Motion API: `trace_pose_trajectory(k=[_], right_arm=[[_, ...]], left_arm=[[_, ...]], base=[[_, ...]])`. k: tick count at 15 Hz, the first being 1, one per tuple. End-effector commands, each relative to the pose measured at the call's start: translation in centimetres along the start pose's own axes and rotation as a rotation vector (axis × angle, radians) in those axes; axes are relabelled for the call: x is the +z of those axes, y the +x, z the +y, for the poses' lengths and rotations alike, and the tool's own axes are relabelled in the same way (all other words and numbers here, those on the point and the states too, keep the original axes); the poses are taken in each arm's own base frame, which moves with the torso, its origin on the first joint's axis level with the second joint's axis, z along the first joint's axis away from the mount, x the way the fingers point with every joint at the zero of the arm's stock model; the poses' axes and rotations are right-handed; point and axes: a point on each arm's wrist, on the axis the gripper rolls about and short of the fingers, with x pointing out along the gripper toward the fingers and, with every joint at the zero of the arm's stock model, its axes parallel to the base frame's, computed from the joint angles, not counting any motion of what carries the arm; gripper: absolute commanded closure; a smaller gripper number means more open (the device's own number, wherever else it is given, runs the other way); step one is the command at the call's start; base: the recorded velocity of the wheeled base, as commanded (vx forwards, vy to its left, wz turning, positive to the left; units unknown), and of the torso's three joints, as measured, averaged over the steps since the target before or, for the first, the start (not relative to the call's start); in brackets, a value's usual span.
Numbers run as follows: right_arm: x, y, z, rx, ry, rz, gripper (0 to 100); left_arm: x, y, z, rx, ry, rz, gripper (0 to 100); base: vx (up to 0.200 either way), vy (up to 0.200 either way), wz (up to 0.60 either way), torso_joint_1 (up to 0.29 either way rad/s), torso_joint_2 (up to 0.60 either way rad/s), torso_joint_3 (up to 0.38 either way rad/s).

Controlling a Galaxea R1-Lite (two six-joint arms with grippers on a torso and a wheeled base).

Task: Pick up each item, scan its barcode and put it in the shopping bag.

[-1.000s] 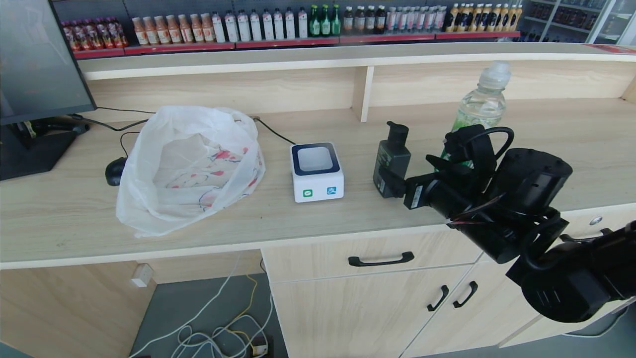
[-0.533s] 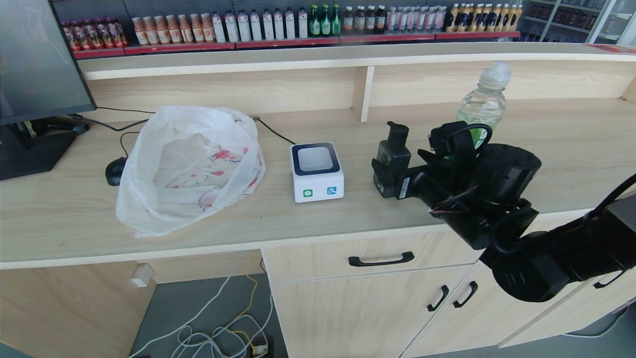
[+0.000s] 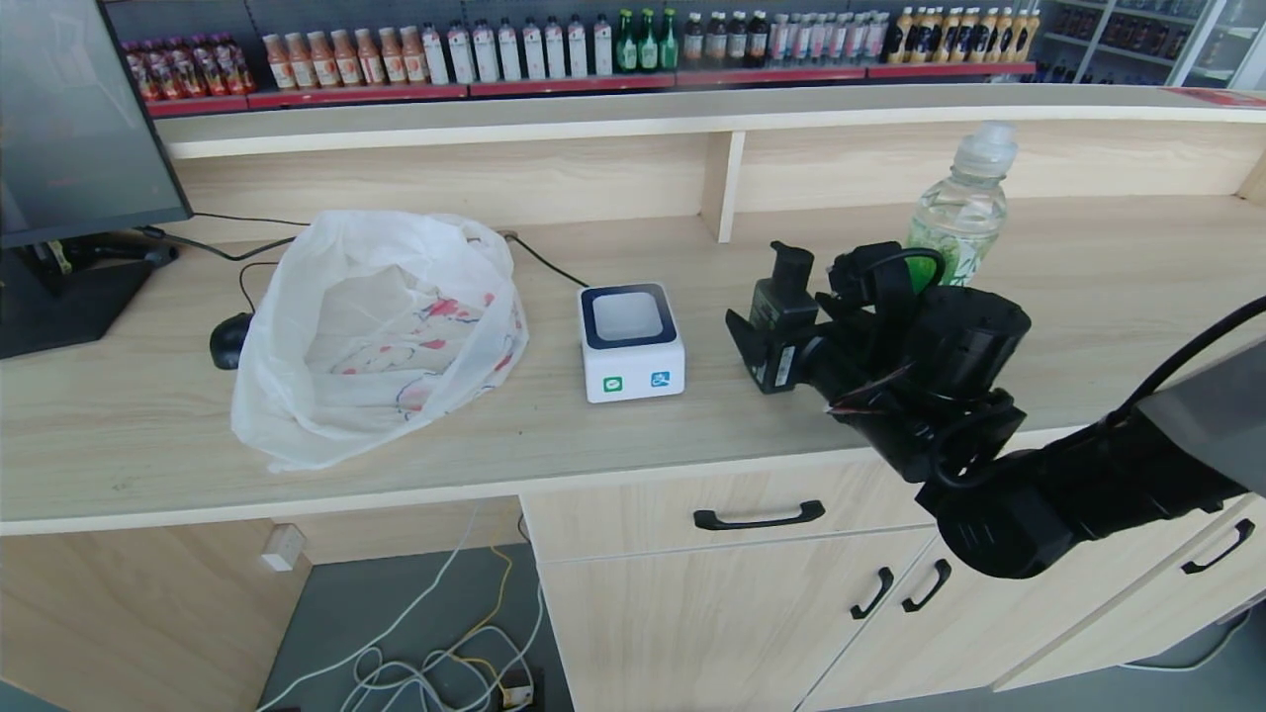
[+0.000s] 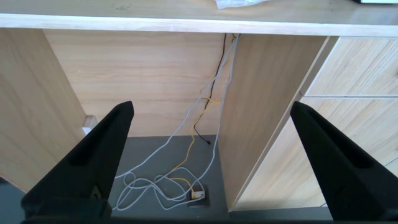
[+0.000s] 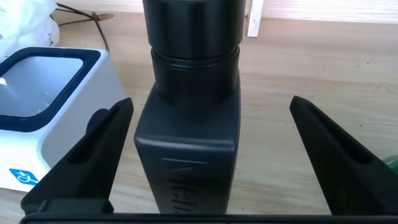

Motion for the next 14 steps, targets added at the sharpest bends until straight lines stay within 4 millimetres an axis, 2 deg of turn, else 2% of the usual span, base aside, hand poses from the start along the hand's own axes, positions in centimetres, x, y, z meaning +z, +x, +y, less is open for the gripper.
trace_pose_trajectory(k=[1,4,11,12,14], right_arm=[[-0.31,0.38,0.1,0.0,0.0,0.0,0],[-0.25,1.1,-0.47,-0.018,0.001,-0.017,0],[-0.59,1.14,-0.87,-0.028,-0.002,-0.008,0],[-0.65,1.16,-0.86,-0.027,-0.002,-0.006,100],[-0.56,1.2,-0.8,-0.027,-0.002,-0.015,100]], left_arm=[[0.0,0.0,0.0,0.0,0.001,0.0,0],[0.0,0.0,0.0,0.0,-0.001,0.0,0],[0.0,0.0,0.0,0.0,-0.001,0.0,0],[0.0,0.0,0.0,0.0,-0.001,0.0,0],[0.0,0.0,0.0,0.0,-0.001,0.0,0]], base=[[0.0,0.0,0.0,0.0,0.0,0.0],[0.0,0.0,0.0,0.0,0.0,0.0],[0.0,0.0,0.0,0.0,0.0,0.0],[0.0,0.0,0.0,0.0,0.0,0.0],[0.0,0.0,0.0,0.0,0.0,0.0]])
